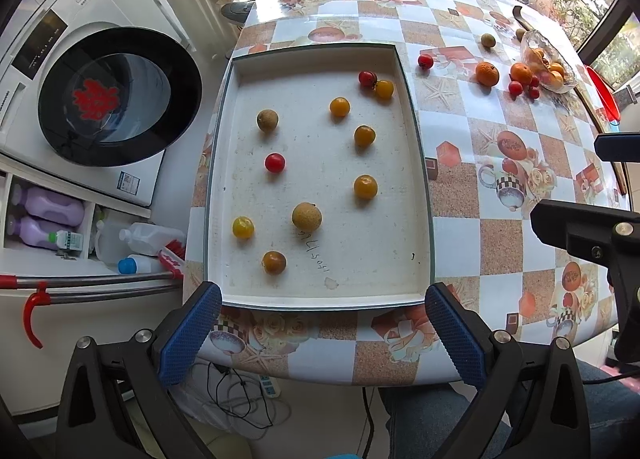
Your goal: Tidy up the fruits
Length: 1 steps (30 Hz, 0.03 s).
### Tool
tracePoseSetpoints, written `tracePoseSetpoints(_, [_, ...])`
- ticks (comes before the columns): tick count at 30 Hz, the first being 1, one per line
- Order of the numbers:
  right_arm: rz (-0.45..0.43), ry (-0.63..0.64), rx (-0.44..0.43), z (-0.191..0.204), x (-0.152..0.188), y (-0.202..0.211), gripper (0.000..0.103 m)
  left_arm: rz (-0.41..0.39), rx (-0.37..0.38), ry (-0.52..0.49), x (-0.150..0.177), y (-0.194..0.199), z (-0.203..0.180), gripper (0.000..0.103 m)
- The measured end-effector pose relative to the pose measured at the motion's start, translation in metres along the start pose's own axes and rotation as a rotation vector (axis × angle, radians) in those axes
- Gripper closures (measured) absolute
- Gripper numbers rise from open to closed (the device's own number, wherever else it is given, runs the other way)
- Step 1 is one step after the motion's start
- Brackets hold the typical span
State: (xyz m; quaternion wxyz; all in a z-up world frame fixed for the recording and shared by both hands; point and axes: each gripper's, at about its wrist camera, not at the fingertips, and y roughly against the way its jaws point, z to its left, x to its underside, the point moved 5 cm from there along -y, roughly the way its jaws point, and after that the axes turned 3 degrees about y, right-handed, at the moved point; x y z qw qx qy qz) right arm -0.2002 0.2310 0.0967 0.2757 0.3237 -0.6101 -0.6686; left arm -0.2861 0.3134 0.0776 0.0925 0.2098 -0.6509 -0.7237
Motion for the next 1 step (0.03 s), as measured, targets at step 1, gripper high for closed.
tracePoseSetpoints(1, [0.000,0.001,0.000,-0.0002,-0.0003,0.0000,0.000,0.003,0.003,0.001,0.0001,-0.0003,-0.0003,0.001])
